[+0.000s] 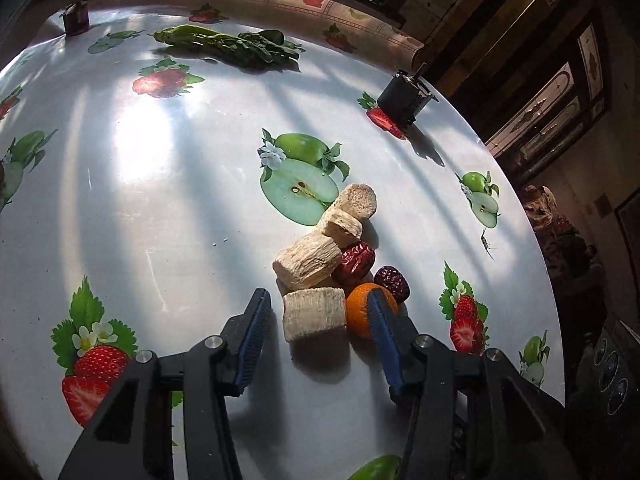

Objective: Organize fruits
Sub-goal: 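Grasp a bread chunk with the left tool while the right tool grasps a red date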

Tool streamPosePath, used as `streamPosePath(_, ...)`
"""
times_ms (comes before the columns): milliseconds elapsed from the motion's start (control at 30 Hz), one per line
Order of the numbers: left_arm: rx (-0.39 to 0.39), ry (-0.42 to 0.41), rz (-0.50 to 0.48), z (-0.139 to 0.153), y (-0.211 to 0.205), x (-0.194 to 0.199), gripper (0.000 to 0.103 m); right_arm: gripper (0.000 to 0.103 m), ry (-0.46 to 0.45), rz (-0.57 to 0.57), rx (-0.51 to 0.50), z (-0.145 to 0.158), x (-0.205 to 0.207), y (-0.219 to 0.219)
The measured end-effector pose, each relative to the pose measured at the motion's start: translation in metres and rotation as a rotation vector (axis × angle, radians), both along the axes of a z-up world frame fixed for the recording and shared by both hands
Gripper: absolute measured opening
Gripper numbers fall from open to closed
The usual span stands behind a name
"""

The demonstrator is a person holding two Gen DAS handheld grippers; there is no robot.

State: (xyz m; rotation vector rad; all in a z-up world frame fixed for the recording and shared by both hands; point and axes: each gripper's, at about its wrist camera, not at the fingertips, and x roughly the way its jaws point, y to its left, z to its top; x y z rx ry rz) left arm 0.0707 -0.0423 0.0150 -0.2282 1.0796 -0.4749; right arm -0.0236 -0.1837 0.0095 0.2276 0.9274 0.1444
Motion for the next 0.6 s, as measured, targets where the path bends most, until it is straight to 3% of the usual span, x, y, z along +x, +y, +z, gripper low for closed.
streamPosePath(100, -0.032, -0.013, 0.016, -0.002, 0.003, 0.000, 0.049, 0.045, -0.007, 0.001, -0.018, 0.000, -0.001, 0.003)
streamPosePath(200, -0.008, -0.036, -0.002, -0.001, -0.001, -0.004, 0.048, 0.045, -0.015, 0.005, -0.040, 0.001, -0.003, 0.008)
streamPosePath(267, -0.010, -0.033, -0.007, 0.002, 0.000, -0.006, 0.030, 0.044, -0.016, 0.008, -0.043, 0.001, -0.005, 0.010)
streamPosePath(600, -0.003, 0.018, 0.029, -0.002, 0.019, -0.002, 0.032, 0.045, -0.003, -0.018, -0.060, 0.002, -0.019, 0.007)
